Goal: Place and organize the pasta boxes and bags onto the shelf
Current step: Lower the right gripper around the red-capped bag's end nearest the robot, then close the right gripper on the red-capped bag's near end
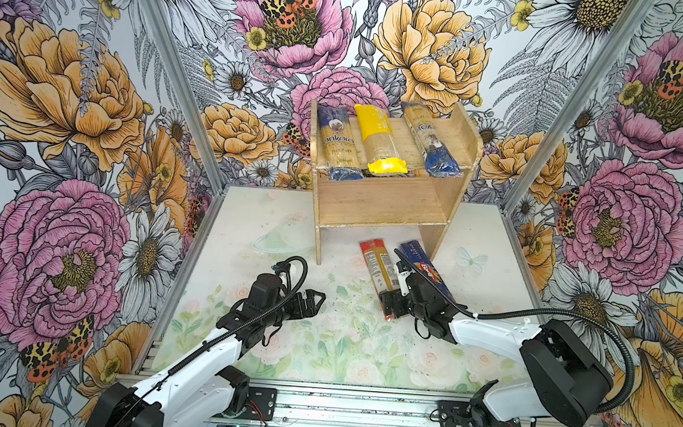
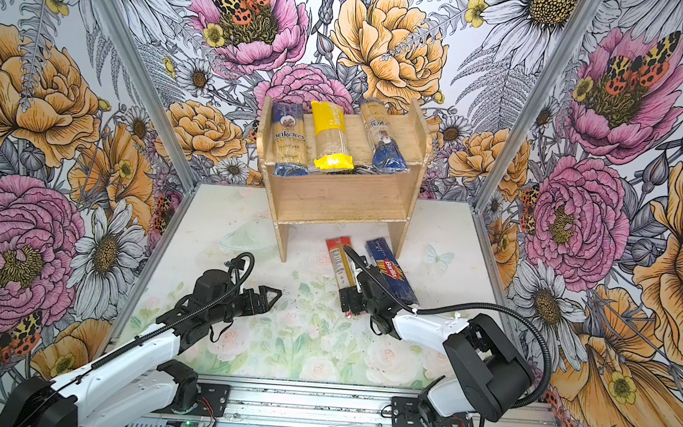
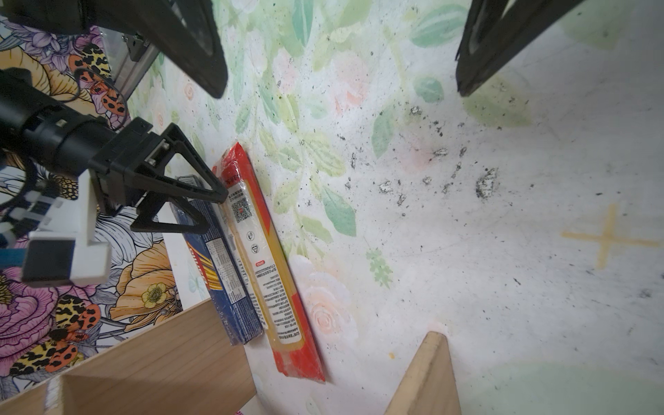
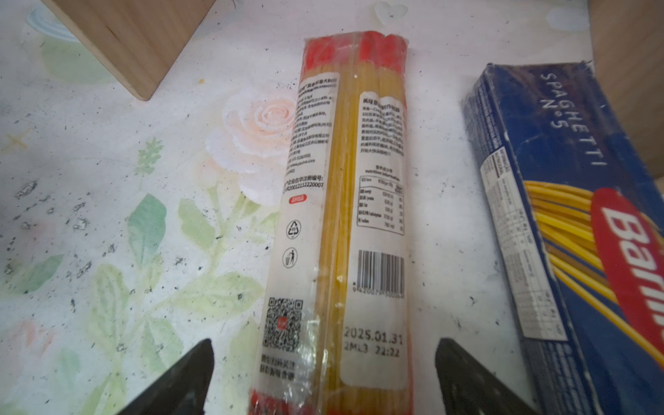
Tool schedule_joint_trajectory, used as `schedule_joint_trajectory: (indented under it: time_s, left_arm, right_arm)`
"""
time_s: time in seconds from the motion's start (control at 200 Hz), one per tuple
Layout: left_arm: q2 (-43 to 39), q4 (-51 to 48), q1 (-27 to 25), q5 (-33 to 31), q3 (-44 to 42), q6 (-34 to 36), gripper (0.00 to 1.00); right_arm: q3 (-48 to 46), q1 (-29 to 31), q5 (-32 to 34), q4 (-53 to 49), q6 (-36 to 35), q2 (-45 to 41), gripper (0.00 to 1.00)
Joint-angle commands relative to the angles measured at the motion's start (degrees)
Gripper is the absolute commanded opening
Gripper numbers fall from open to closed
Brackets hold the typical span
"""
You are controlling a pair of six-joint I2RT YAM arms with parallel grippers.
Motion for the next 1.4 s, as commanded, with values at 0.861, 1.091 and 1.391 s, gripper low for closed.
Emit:
schedule_joint_trajectory:
  time_s: [0.861, 1.091, 1.391]
  left_arm:
    - [-2.99, -2.04, 2.06, 0.36, -0.71, 1.64, 0.99]
    - [-3.07, -2.08, 2.15, 0.50, -0.76, 1.64, 0.99]
    - [-3.08, -1.96, 2.16, 0.51, -0.68, 1.40, 0.99]
  right_arm:
    - [-1.65, 1.25, 3.81, 11.58, 1.13, 11.64, 0.94]
    - [-4.06, 2.81, 5.60, 13.94, 1.73, 12.37, 0.94]
    - [-7.59, 4.40, 7.61, 16.85, 4.08, 12.79, 0.90]
